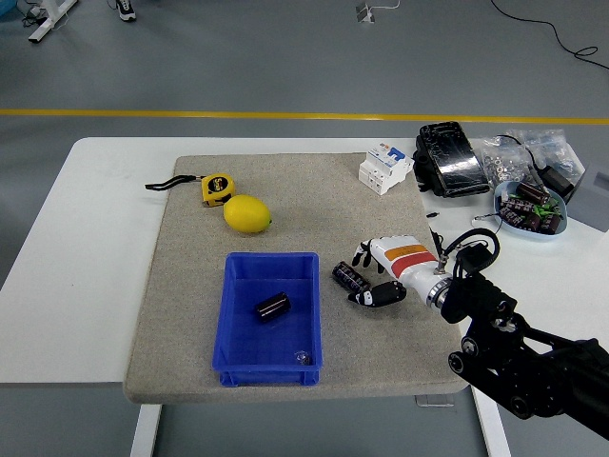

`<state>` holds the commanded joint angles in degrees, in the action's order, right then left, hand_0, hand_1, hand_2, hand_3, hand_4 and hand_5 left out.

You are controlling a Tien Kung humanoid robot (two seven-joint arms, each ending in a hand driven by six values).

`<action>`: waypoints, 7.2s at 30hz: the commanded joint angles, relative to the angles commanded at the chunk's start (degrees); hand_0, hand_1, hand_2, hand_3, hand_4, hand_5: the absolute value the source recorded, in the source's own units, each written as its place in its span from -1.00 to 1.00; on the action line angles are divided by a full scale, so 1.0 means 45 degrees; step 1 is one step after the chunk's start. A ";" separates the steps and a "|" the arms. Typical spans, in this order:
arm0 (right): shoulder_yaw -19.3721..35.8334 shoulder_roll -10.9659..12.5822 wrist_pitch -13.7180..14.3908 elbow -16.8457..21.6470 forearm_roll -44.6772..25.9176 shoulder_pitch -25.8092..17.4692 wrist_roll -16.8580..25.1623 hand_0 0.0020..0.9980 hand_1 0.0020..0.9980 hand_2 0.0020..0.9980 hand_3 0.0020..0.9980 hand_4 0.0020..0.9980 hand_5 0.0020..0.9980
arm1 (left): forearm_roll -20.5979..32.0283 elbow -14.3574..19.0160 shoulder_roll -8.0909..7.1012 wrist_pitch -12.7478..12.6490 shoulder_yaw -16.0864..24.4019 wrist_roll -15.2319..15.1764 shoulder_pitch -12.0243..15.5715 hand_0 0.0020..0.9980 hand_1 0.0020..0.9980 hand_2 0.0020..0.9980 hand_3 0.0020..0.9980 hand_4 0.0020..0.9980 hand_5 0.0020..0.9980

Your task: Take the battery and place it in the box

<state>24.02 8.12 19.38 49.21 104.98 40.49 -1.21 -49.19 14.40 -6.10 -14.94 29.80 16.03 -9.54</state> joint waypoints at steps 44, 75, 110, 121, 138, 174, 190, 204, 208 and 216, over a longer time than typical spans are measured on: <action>0.1062 0.0823 -0.0232 -0.0500 -0.0170 0.0147 -0.0064 -0.67 -0.24 -0.11 -0.06 0.38 -0.38 | -0.0073 0.0010 -0.0020 0.0099 0.0011 0.0049 0.0016 0.13 0.12 0.25 0.17 0.27 0.22; 0.1256 0.0813 -0.0851 -0.0467 -0.0271 0.0132 0.0127 -0.02 0.21 0.44 0.64 1.00 -0.29 | -0.0123 0.0013 0.0011 0.0111 0.0020 0.0070 0.0038 0.13 0.12 0.26 0.17 0.27 0.22; 0.0205 0.0020 0.0361 -0.1108 -0.1252 0.0167 0.0182 -0.59 -0.21 -0.11 -0.07 0.39 -0.37 | -0.0389 0.0046 -0.0047 0.0248 0.0120 0.0202 0.0030 0.13 0.14 0.25 0.17 0.27 0.22; 0.0279 0.0114 0.0076 -0.1226 -0.1249 0.0142 -0.0007 -0.58 -0.20 -0.09 -0.05 0.51 -0.40 | -0.0091 0.0060 -0.0030 0.0186 -0.0104 0.0019 -0.0131 0.13 0.17 0.25 0.17 0.27 0.22; 0.0366 0.0259 -0.0004 -0.1259 -0.1269 0.0081 0.0004 -0.64 -0.24 -0.11 -0.07 0.29 -0.45 | 0.0075 0.0054 -0.0022 0.0159 -0.0187 -0.0038 -0.0152 0.13 0.17 0.26 0.17 0.28 0.22; 0.0661 0.0384 0.0053 -0.0614 -0.1073 0.0048 0.0113 -0.69 -0.38 -0.19 -0.12 -0.13 -0.87 | 0.0091 0.0066 -0.0087 0.0195 -0.0189 -0.0014 -0.0148 0.13 0.17 0.25 0.17 0.27 0.21; 0.1154 0.0448 -0.0033 0.2067 0.0409 0.0305 -0.0410 -0.69 -0.39 -0.20 -0.13 -0.13 -0.83 | -0.0171 0.0051 -0.0159 0.0220 -0.0032 0.0048 -0.0057 0.13 0.17 0.26 0.17 0.28 0.21; -0.0322 0.0037 -0.0352 0.5365 0.0733 0.0828 -0.0729 -0.66 -0.38 -0.20 -0.12 -0.12 -0.81 | -0.0074 0.0048 -0.0174 0.0192 -0.0105 -0.0011 -0.0116 0.13 0.16 0.26 0.17 0.28 0.21; -0.0874 -0.0171 -0.0435 0.5706 0.0649 0.0841 -0.0597 -0.66 -0.38 -0.19 -0.12 -0.08 -0.79 | -0.0051 0.0044 -0.0186 0.0186 -0.0099 -0.0013 -0.0115 0.12 0.15 0.25 0.17 0.27 0.21; -0.1864 -0.0454 -0.0237 0.5156 -0.0040 0.1122 -0.0399 -0.65 -0.35 -0.16 -0.10 -0.06 -0.77 | -0.0109 0.0041 -0.0233 0.0204 -0.0052 0.0036 -0.0161 0.12 0.15 0.25 0.17 0.28 0.21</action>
<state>15.63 6.08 18.31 72.42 104.80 45.53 -3.00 -49.68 14.58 -7.15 -14.02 29.56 16.19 -10.26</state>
